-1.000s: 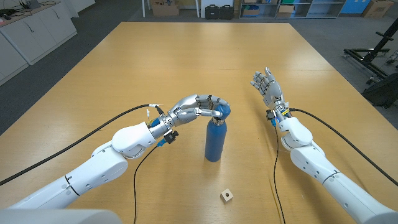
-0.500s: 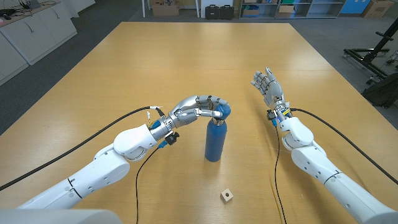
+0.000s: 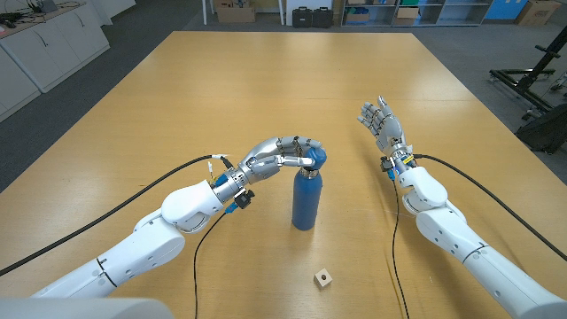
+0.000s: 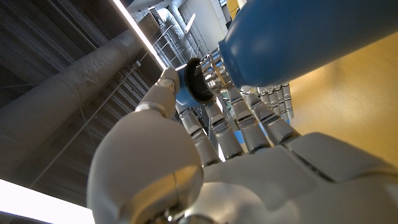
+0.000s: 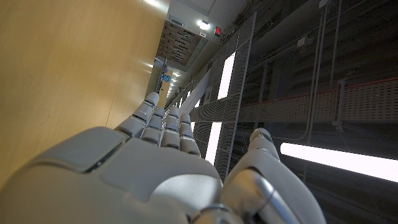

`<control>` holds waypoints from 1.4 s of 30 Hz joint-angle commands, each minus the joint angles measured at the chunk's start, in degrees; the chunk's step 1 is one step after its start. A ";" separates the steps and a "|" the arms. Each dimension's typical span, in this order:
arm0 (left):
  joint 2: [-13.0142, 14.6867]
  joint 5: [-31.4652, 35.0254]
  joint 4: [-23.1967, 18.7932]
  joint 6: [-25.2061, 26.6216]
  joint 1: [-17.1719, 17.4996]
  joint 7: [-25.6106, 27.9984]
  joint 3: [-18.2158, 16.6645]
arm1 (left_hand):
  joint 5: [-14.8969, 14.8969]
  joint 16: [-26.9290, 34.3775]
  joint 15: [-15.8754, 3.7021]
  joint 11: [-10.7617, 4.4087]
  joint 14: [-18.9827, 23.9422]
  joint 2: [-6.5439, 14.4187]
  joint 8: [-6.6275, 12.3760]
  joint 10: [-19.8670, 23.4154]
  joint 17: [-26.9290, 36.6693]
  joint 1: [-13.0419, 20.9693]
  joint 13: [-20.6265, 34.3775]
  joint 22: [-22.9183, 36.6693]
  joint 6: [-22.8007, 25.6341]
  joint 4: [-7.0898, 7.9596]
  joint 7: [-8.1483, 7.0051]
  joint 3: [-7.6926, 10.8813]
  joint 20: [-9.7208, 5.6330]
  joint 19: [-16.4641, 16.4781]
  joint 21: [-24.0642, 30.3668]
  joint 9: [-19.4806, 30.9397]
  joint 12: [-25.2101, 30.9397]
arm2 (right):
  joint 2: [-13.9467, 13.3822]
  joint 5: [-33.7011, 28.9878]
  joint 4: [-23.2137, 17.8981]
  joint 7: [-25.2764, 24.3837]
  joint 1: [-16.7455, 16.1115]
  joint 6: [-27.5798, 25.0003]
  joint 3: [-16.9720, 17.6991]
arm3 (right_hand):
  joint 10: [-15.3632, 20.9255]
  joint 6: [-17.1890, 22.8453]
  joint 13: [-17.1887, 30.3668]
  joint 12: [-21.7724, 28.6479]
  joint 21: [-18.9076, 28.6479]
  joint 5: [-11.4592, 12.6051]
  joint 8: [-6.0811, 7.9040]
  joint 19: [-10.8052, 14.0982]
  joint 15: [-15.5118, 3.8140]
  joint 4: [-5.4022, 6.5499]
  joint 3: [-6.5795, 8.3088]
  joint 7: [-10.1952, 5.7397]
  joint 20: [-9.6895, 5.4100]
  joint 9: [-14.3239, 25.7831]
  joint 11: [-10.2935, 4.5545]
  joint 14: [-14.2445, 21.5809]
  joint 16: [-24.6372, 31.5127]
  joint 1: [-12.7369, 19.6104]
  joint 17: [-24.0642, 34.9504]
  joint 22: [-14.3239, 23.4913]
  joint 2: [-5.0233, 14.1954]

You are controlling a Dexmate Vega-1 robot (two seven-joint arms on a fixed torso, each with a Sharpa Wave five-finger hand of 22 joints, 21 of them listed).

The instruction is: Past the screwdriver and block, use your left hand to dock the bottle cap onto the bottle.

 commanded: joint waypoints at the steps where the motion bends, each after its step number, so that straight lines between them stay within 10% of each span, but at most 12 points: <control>1: 0.12 0.62 0.91 -1.20 0.15 -0.90 0.13 | 0.19 -0.16 -9.24 -2.59 -0.89 -0.68 -0.56 1.00 0.14 -1.58 0.98 0.19 -1.35 3.55 0.32 3.07 -2.01 -0.51 -0.02 0.29 -0.08 | -0.94 -0.15 -1.35 -0.61 -0.65 -0.98 0.44 | 0.22 0.44 0.13 -0.06 -0.35 -0.26 -0.08 0.43 -0.04 0.13 -0.23 0.12 0.00 0.15 0.06 0.32 -0.19 -0.03 0.13 0.11 0.64; 12: -0.39 0.07 3.08 -2.85 -0.40 -3.20 0.85 | -0.07 -0.07 -8.60 -1.78 -2.64 -2.13 -1.18 -2.50 0.19 -4.79 1.22 0.24 -2.95 4.19 1.15 1.68 -0.45 -1.35 -0.09 0.49 -0.11 | -1.73 -0.50 -2.73 -1.37 -1.18 -2.30 0.60 | 0.30 0.49 0.13 -0.04 -0.47 -0.26 -0.07 0.48 0.00 0.12 -0.24 0.12 0.03 0.16 0.00 0.37 -0.18 -0.01 0.14 0.11 0.65; 25: 0.23 0.40 4.71 -4.29 -0.94 -4.77 0.44 | -0.27 -0.09 -4.48 2.68 -9.95 -3.88 -5.96 -16.87 0.54 -10.57 1.21 0.38 -15.88 4.15 2.76 -0.76 2.33 -6.18 -0.29 0.80 -0.53 | -1.42 -0.80 -2.85 -1.92 -0.93 -3.15 0.11 | 0.33 0.47 0.13 -0.03 -0.58 -0.26 -0.08 0.49 0.02 0.12 -0.25 -0.03 0.09 0.16 -0.02 0.40 -0.18 0.00 0.14 0.12 0.66; 42: 0.05 0.56 6.55 -5.13 -3.51 -7.65 0.64 | -0.73 -0.04 -1.80 6.86 -15.00 -5.01 -7.73 -24.83 0.65 -14.10 1.13 0.39 -22.14 4.34 3.61 -2.99 4.14 -9.63 -0.43 0.97 -0.41 | -1.13 -1.52 -3.10 -3.00 -0.83 -3.17 0.07 | 0.34 0.48 0.14 -0.04 -0.74 -0.26 -0.08 0.49 0.16 0.12 -0.25 -0.20 0.16 0.16 -0.02 0.47 -0.17 0.02 0.14 0.13 0.68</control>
